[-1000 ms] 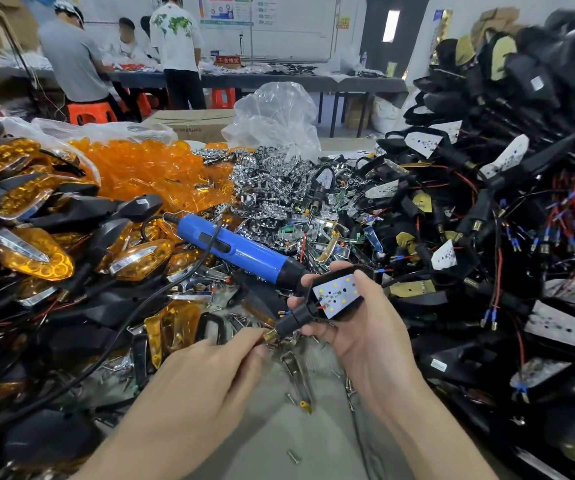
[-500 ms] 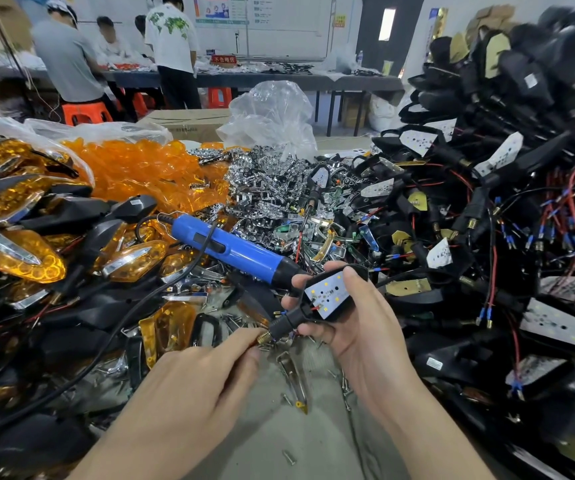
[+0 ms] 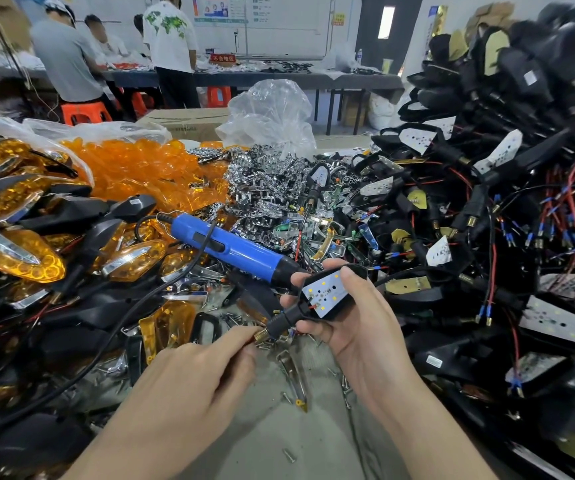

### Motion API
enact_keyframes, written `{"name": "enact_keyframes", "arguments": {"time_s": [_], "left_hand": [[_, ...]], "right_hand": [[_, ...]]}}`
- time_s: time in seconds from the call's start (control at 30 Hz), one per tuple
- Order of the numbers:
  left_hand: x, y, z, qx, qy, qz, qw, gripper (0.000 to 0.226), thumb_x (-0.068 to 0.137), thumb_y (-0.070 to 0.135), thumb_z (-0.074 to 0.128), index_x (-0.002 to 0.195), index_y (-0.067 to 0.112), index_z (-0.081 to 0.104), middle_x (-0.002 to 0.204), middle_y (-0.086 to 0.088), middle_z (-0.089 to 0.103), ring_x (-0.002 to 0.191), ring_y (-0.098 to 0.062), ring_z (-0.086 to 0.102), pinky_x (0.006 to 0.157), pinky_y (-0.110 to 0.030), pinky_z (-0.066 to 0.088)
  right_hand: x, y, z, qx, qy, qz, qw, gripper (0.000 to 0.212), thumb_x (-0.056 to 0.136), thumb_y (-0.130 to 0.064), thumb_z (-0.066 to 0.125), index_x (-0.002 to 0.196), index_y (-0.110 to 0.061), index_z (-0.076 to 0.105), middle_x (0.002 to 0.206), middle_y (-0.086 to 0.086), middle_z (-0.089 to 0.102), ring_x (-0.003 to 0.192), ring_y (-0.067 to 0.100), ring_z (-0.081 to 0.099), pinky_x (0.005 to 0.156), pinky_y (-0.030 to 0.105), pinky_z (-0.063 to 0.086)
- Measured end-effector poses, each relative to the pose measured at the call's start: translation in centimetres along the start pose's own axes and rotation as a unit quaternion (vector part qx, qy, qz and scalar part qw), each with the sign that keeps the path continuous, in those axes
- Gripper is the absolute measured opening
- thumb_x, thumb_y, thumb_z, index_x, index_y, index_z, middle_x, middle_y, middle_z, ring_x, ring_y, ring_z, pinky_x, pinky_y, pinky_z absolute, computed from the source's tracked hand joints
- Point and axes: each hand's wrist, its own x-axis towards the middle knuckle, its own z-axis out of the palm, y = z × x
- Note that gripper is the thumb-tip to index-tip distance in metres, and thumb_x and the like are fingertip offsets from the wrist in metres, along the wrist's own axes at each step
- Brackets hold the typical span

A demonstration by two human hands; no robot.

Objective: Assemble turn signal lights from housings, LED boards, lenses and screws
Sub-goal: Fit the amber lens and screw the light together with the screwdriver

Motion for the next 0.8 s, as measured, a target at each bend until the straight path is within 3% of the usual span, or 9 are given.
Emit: {"name": "enact_keyframes", "arguments": {"time_s": [0.13, 0.33, 0.6, 0.8], "left_hand": [[0.01, 0.14, -0.09, -0.010, -0.010, -0.010, 1.000, 0.016, 0.099, 0.042, 0.040, 0.101, 0.042, 0.055, 0.066, 0.015, 0.058, 0.047, -0.010, 0.050, 0.045, -0.016, 0.033], [-0.02, 0.14, 0.00, -0.025, 0.003, -0.013, 1.000, 0.036, 0.093, 0.055, 0.023, 0.095, 0.037, 0.055, 0.068, 0.015, 0.057, 0.053, -0.009, 0.052, 0.047, -0.018, 0.034], [0.09, 0.30, 0.00, -0.007, 0.018, -0.005, 1.000, 0.023, 0.102, 0.043, 0.037, 0.094, 0.037, 0.057, 0.061, 0.015, 0.053, 0.046, -0.006, 0.048, 0.044, -0.015, 0.032], [0.14, 0.50, -0.02, 0.026, 0.024, -0.003, 0.999, 0.035, 0.097, 0.049, 0.030, 0.098, 0.036, 0.062, 0.046, 0.015, 0.040, 0.044, -0.005, 0.046, 0.039, -0.014, 0.026]], "right_hand": [[0.02, 0.05, 0.01, 0.004, -0.003, 0.004, 1.000, 0.020, 0.095, -0.033, 0.057, 0.100, -0.020, 0.072, 0.109, 0.026, 0.073, 0.089, 0.041, 0.074, 0.057, 0.031, 0.060], [-0.01, -0.03, -0.05, 0.014, -0.004, 0.020, 1.000, 0.030, 0.091, -0.034, 0.054, 0.110, -0.011, 0.061, 0.107, 0.026, 0.074, 0.088, 0.041, 0.075, 0.056, 0.031, 0.060], [0.12, 0.30, -0.09, 0.004, 0.000, 0.008, 1.000, 0.038, 0.089, -0.039, 0.052, 0.111, -0.009, 0.061, 0.105, 0.026, 0.075, 0.086, 0.039, 0.076, 0.055, 0.029, 0.060], [0.29, 0.55, -0.21, -0.002, -0.003, 0.006, 1.000, 0.040, 0.091, -0.041, 0.050, 0.113, -0.009, 0.060, 0.103, 0.025, 0.075, 0.086, 0.039, 0.075, 0.056, 0.030, 0.060]]}}
